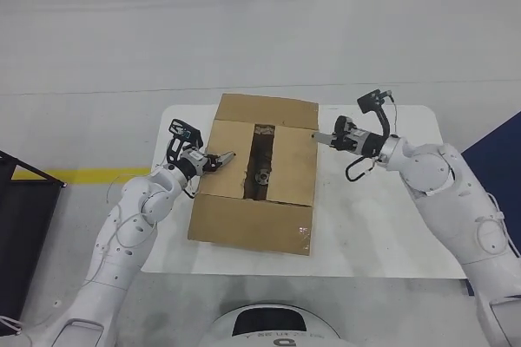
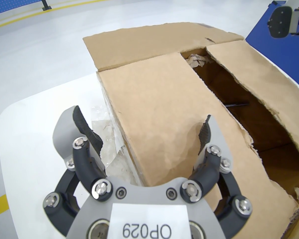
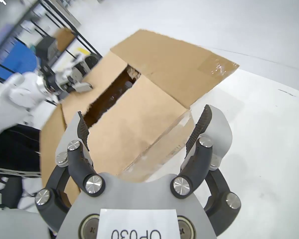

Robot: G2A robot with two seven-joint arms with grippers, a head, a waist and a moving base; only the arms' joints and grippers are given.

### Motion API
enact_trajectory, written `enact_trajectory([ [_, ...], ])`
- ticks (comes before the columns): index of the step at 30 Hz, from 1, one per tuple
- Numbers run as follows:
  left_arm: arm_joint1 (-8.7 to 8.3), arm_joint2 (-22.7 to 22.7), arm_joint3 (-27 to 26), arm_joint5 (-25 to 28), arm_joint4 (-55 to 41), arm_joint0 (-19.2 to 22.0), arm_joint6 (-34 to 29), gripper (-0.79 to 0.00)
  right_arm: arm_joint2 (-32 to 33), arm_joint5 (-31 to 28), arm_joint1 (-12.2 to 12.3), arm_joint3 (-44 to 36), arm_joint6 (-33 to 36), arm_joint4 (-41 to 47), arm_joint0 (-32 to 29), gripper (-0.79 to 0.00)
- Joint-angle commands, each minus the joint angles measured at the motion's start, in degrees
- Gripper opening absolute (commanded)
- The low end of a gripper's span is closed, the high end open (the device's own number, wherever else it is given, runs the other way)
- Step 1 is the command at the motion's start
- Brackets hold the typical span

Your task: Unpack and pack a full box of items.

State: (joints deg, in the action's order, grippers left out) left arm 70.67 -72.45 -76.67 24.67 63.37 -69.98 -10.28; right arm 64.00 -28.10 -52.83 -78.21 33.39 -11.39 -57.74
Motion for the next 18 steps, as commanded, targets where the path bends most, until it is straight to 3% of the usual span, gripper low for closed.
enact_trajectory([
  [1, 0.00, 0.0, 0.0, 0.0, 0.0, 0.0, 0.0, 0.000, 0.1, -1.3, 0.0, 1.6, 1.1, 1.7, 0.5, 0.000],
  [10, 0.00, 0.0, 0.0, 0.0, 0.0, 0.0, 0.0, 0.000, 0.4, -1.4, 0.0, 2.2, 0.3, 3.1, 0.2, 0.000],
  [15, 0.00, 0.0, 0.0, 0.0, 0.0, 0.0, 0.0, 0.000, -1.9, -2.0, -2.4, 19.2, 4.6, 23.3, 5.2, 0.000],
  [18, 0.00, 0.0, 0.0, 0.0, 0.0, 0.0, 0.0, 0.000, -7.6, -0.6, -5.4, 29.2, 8.0, 26.7, 11.1, 0.000],
])
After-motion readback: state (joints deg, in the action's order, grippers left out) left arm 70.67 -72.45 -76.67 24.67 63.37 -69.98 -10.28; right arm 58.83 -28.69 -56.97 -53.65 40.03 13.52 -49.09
